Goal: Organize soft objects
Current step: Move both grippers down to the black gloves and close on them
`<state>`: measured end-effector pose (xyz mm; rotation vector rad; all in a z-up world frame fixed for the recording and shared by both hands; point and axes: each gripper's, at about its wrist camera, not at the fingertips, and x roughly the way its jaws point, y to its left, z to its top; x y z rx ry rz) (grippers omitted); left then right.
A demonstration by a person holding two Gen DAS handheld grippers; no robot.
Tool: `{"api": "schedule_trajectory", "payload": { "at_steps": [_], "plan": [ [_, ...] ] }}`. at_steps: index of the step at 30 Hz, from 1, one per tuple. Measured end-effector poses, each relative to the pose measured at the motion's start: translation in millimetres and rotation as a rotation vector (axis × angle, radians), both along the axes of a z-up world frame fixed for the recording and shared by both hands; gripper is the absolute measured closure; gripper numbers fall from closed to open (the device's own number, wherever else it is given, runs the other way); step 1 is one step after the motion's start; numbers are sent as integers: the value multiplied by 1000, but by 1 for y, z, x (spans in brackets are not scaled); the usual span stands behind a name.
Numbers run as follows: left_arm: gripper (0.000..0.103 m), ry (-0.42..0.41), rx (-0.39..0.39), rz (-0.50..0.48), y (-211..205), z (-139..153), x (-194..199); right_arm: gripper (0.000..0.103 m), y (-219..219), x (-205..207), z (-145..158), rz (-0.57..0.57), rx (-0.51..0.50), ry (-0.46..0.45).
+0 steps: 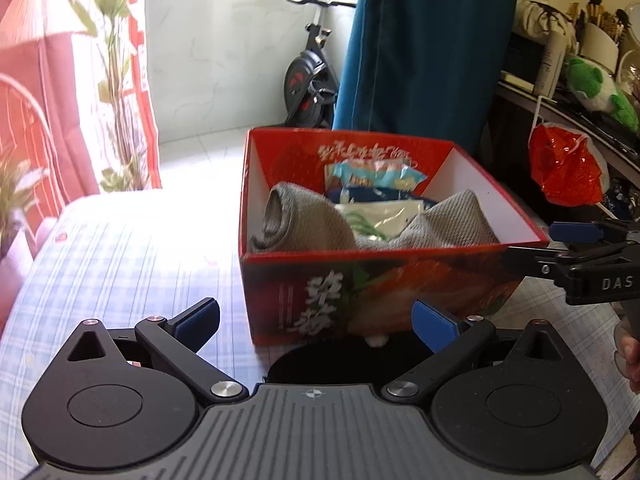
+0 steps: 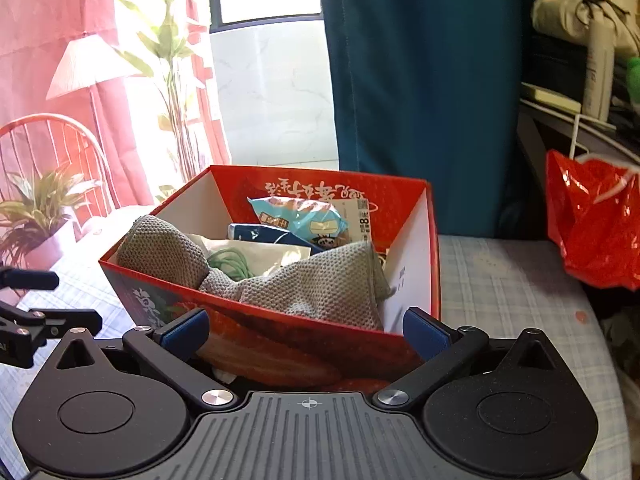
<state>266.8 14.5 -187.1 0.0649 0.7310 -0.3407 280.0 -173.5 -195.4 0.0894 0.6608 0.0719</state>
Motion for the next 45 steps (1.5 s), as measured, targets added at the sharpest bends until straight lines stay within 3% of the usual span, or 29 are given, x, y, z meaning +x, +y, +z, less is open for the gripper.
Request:
{"api": "schedule_trajectory", "payload": {
  "at_steps": [6,15,19,25,29,30,36,39,41,45],
  "plan": [
    [0,43,0,1,1,-19,-4,1,7,-6,-17,18,-7,32],
    [4,153,-15,-36,4,-61,-20,1,26,-31,-67,102,-22,140],
    [12,197,-28,-41,7,-75,-21,4,33,-42,-88,118,-17,196],
    [48,241,-54,-60,3,-89,-16,11,36,-41,-102,120,6,224],
    [56,257,-78,-42,1,-97,-11,15,34,-36,-107,112,35,209],
    [62,260,-87,-34,1,-99,-9,15,33,-34,-108,109,41,208],
    [77,257,-105,-27,-1,-101,-7,30,33,-28,-113,93,88,202],
    [80,257,-117,-26,2,-103,-10,45,30,-28,-115,113,114,191],
    [80,262,-133,-20,4,-105,-12,61,30,-30,-115,142,118,188],
    [82,260,-146,-17,8,-104,-19,73,31,-35,-116,167,138,195]
  ]
}}
